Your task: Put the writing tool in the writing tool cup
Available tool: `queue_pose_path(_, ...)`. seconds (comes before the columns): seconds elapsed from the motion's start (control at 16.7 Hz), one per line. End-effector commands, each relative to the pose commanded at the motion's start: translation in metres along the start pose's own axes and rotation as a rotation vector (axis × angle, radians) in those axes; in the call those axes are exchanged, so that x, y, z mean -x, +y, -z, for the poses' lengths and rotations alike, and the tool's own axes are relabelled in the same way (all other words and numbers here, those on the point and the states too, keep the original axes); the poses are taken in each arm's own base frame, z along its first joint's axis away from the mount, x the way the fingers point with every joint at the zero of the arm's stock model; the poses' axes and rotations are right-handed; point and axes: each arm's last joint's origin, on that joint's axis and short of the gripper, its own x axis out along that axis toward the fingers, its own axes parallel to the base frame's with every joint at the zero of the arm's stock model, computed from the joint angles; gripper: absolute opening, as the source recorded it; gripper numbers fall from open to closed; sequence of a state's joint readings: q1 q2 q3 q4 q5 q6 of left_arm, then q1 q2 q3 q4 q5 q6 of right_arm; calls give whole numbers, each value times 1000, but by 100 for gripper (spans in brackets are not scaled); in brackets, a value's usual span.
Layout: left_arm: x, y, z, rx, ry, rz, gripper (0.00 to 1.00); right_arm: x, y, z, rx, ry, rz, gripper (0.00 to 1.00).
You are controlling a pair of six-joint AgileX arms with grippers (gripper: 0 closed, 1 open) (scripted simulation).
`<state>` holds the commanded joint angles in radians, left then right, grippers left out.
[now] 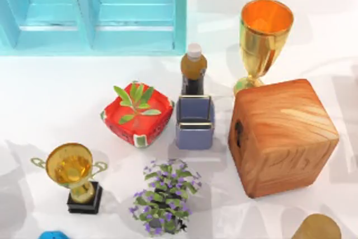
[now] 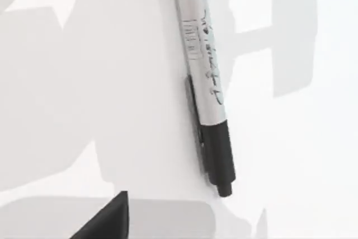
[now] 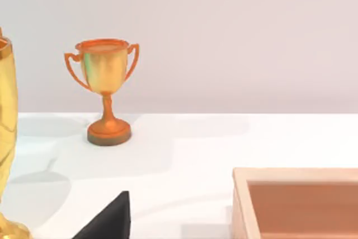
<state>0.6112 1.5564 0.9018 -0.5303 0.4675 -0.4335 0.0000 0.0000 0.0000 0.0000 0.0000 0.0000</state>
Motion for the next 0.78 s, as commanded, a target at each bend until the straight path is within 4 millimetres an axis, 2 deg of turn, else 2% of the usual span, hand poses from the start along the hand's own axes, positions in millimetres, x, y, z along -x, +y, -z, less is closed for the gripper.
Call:
queue_pose_path(0.18, -16, 16, -23, 129, 74, -6, 100, 0, 0, 0, 0, 0, 0, 100)
queue_pose_path(0.3, -21, 21, -30, 165, 95, -4, 100, 0, 0, 0, 0, 0, 0, 100)
queue_pose_path(0.78, -17, 17, -29, 167, 97, -5, 100, 0, 0, 0, 0, 0, 0, 100)
